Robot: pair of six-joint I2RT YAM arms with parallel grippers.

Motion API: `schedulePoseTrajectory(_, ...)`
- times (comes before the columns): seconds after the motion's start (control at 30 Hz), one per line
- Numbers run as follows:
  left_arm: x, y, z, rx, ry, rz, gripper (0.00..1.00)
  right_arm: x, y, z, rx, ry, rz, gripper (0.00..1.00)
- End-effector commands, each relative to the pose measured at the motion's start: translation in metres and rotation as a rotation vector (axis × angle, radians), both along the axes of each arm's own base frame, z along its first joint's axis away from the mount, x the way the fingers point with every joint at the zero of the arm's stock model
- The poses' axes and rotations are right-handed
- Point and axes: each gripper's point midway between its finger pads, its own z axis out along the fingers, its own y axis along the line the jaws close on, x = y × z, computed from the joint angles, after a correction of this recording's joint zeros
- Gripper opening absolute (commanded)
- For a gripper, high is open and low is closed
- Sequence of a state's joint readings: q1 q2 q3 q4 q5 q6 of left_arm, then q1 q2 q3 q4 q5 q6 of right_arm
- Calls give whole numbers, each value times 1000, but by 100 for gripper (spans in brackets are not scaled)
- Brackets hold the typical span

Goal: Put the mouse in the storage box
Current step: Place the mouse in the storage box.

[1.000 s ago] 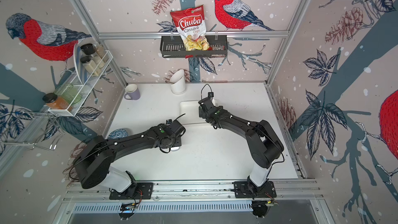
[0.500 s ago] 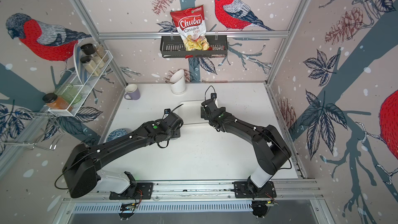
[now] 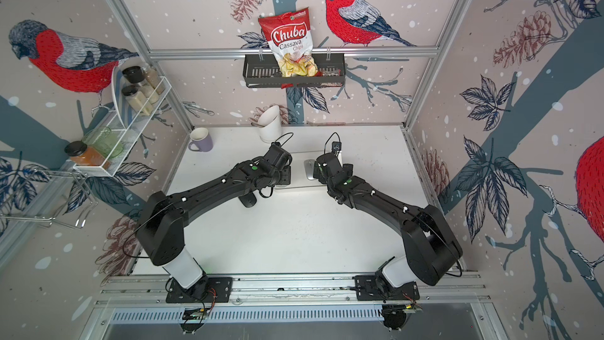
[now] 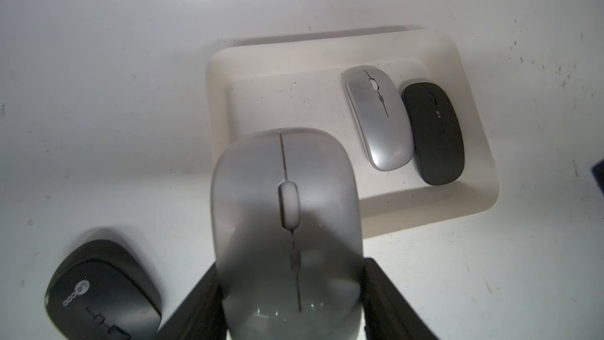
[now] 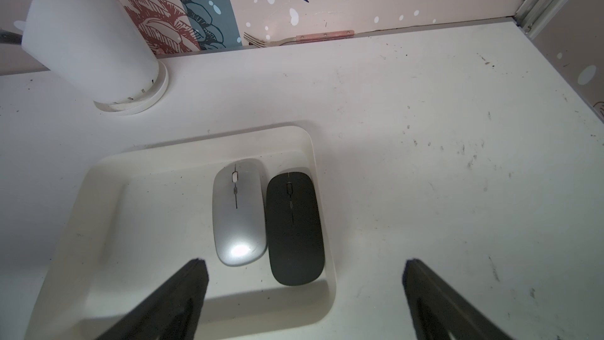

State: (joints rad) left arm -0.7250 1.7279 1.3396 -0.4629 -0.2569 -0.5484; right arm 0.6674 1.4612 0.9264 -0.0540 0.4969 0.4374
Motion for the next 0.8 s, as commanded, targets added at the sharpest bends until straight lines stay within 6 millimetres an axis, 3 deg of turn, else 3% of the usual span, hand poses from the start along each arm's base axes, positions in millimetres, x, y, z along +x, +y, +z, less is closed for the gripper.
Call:
schedulePoseTrajectory(0.0,16,-18,2,-32,-33,-59,58,2,-3,7,27,-37,-23,98)
schedulePoseTrajectory(0.37,49,-54,-26,-33,-9,-117,58,0,-14,8,37,-50,-48,98)
schedulePoseTrajectory(0.77,63,-56,-76,-22,61,-85,59,2,-11,-1,31,-33,-37,98)
